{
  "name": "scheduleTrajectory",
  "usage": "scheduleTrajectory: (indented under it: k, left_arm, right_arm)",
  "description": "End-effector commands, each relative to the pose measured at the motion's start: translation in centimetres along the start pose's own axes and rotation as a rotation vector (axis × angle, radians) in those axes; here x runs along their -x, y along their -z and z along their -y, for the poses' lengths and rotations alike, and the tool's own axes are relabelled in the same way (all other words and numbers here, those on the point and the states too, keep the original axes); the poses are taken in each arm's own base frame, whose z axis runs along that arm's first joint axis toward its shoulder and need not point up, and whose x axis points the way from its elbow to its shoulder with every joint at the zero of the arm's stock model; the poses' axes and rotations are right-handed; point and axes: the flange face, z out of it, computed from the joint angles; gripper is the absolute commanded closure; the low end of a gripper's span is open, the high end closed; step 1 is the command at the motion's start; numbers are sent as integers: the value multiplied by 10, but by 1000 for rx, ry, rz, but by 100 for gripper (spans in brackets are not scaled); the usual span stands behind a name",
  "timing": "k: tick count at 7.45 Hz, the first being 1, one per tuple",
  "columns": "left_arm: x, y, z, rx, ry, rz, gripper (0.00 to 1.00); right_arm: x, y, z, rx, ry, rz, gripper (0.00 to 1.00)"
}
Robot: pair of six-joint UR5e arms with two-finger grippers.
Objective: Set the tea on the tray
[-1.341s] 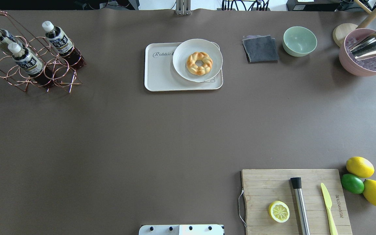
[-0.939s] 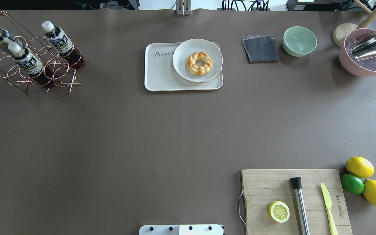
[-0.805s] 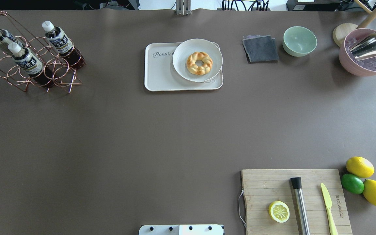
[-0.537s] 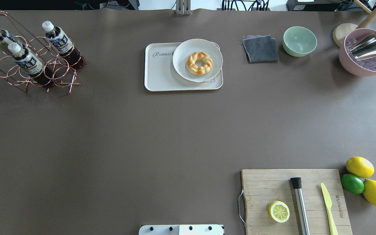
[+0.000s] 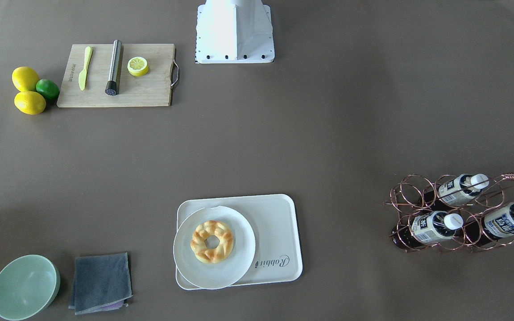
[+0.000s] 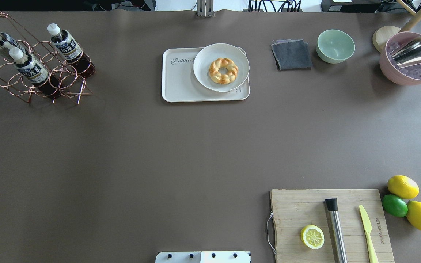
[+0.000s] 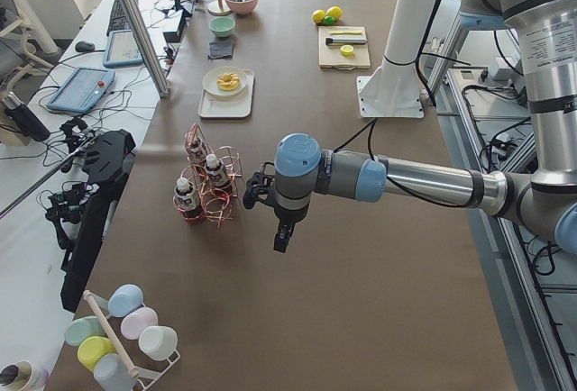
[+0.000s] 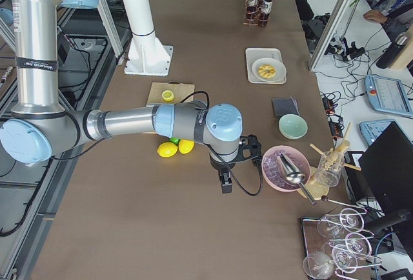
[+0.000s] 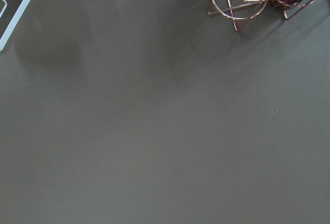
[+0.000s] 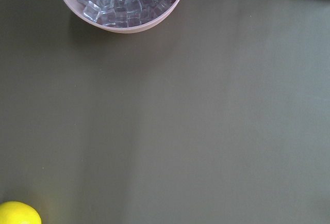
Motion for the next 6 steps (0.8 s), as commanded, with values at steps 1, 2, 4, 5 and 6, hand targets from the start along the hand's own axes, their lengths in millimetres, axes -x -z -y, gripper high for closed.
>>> scheduleTrajectory:
  k: [1, 2, 4, 5, 6]
  left_arm:
    - [5, -4, -11, 9, 7, -3, 3]
    - [-1, 1, -9, -3, -5, -1, 4]
    - [-4, 7, -8, -10, -6, 2, 6]
    - [-5, 8, -8, -12, -8, 4, 5]
    - [-5, 9, -6, -16, -10, 4, 4]
  right_arm:
    - [5, -4, -1, -16, 42, -5, 0]
    - [8, -10, 0, -10, 85, -9, 0]
    - [8, -18, -7, 8, 92, -8, 0]
    - [8, -20, -7, 9, 91, -1, 0]
    - [9, -20, -8, 9, 88, 4, 0]
